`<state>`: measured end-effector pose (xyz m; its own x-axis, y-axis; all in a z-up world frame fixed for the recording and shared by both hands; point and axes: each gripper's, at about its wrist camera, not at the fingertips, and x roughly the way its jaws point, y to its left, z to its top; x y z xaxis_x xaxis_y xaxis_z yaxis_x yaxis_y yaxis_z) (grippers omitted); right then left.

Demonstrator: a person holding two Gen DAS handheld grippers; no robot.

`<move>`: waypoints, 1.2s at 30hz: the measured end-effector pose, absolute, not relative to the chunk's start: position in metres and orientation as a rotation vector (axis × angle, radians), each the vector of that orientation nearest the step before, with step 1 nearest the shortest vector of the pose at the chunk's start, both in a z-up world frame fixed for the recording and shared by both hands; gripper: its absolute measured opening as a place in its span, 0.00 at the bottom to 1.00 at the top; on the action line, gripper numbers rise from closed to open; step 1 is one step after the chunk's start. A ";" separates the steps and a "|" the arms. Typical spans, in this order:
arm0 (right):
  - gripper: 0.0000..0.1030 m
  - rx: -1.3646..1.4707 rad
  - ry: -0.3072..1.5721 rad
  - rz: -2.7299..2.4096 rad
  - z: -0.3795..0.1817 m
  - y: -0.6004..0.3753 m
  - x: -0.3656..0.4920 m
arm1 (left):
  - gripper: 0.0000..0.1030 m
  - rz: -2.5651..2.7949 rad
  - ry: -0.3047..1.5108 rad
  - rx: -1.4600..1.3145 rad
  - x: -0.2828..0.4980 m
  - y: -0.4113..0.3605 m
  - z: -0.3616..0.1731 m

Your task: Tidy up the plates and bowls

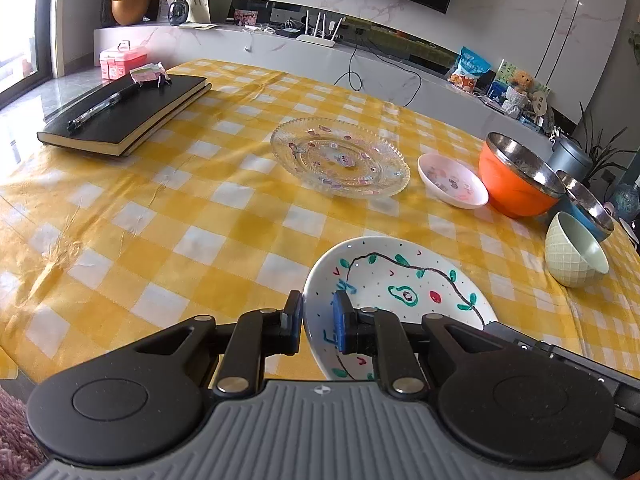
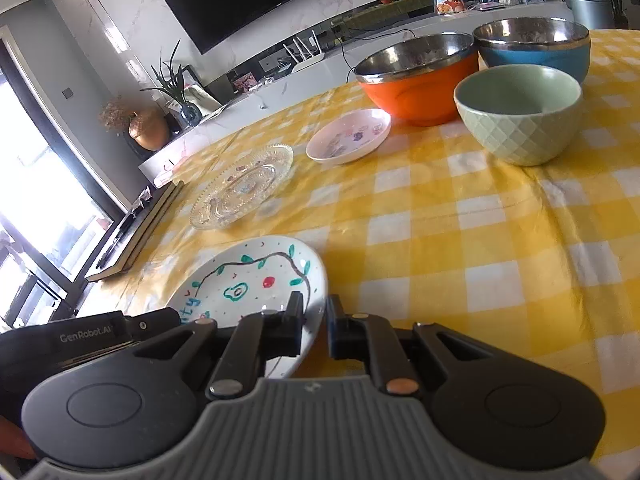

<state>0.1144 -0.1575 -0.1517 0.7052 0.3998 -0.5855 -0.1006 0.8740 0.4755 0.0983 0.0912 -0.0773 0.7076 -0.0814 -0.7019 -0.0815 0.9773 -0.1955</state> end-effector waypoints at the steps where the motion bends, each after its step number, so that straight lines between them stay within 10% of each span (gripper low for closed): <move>1: 0.10 0.435 0.743 0.286 -0.153 -0.157 0.116 | 0.17 0.001 0.782 -0.207 0.099 0.089 -0.077; 20: 0.15 0.349 0.722 0.294 -0.147 -0.153 0.115 | 0.22 0.010 0.798 -0.177 0.101 0.083 -0.080; 28: 0.39 0.276 0.643 0.272 -0.124 -0.153 0.106 | 0.35 -0.019 0.743 -0.222 0.094 0.085 -0.050; 36: 0.41 0.273 0.646 0.226 -0.093 -0.153 0.129 | 0.39 -0.066 0.720 -0.203 0.122 0.082 -0.003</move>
